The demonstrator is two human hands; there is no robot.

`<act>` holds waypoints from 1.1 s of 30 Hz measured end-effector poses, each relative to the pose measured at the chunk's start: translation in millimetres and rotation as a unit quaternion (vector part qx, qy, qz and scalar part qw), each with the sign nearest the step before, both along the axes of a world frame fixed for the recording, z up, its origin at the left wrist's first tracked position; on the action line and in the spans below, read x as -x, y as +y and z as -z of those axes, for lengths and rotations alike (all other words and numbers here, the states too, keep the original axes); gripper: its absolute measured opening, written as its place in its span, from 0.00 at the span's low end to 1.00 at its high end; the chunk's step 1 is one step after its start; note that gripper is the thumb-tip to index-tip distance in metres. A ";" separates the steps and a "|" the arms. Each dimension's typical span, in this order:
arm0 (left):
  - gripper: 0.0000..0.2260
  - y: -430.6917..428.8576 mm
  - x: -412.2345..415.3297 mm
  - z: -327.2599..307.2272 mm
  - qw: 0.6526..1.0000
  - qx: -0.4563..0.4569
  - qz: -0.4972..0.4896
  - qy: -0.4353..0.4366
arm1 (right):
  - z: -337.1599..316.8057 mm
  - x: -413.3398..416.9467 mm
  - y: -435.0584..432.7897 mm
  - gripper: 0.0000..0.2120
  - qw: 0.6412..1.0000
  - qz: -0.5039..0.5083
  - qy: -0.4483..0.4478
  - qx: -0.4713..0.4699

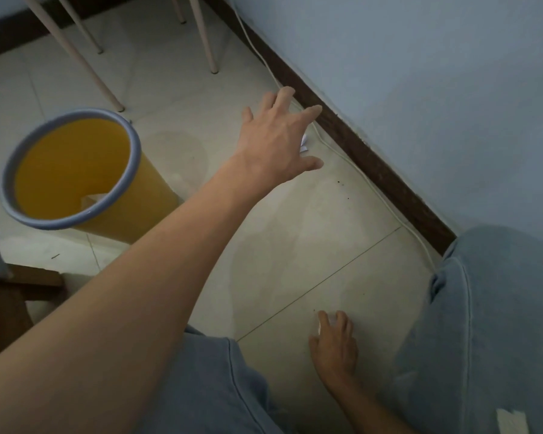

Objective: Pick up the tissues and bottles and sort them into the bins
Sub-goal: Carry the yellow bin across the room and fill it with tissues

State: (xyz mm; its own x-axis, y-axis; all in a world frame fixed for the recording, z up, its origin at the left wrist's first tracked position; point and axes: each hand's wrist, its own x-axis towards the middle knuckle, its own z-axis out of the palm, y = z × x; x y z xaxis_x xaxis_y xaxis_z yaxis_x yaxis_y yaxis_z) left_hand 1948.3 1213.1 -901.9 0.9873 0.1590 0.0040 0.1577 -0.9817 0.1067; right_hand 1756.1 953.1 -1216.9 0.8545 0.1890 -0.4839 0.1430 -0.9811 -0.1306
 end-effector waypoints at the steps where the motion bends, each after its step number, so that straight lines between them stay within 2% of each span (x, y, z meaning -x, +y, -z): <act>1: 0.41 1.9 1.1 -0.6 1.000 0.000 -0.004 0.002 | 3.8 1.0 -0.9 0.25 1.000 0.005 -0.002 -0.002; 7: 0.41 9.2 3.9 -4.0 1.000 -0.002 -0.022 0.011 | 19.9 -1.4 -1.2 0.13 1.000 0.007 -0.029 0.008; 16: 0.41 14.3 8.4 -4.7 0.999 -0.004 -0.031 0.021 | 17.5 -3.2 2.4 0.16 1.000 0.010 -0.018 -0.004; 22: 0.40 17.5 11.7 -5.6 0.999 -0.001 -0.040 0.024 | -17.0 -46.0 31.2 0.14 0.990 0.061 -0.059 -0.115; 28: 0.41 21.9 13.0 -5.5 0.998 -0.004 -0.053 0.027 | -87.6 -115.0 68.1 0.13 0.949 0.099 -0.137 -0.265; 33: 0.42 20.4 13.6 -4.1 0.998 -0.009 -0.055 0.038 | -133.5 -155.6 74.2 0.14 0.924 0.109 -0.169 -0.326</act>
State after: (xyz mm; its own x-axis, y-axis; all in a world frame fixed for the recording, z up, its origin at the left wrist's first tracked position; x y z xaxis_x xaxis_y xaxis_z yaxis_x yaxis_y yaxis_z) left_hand 1934.8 1233.5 -897.8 0.9611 0.2679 -0.0671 0.2726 -0.9594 0.0732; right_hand 1911.7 1027.3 -1083.4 0.9880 0.1523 -0.0266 0.0924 -0.7198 -0.6880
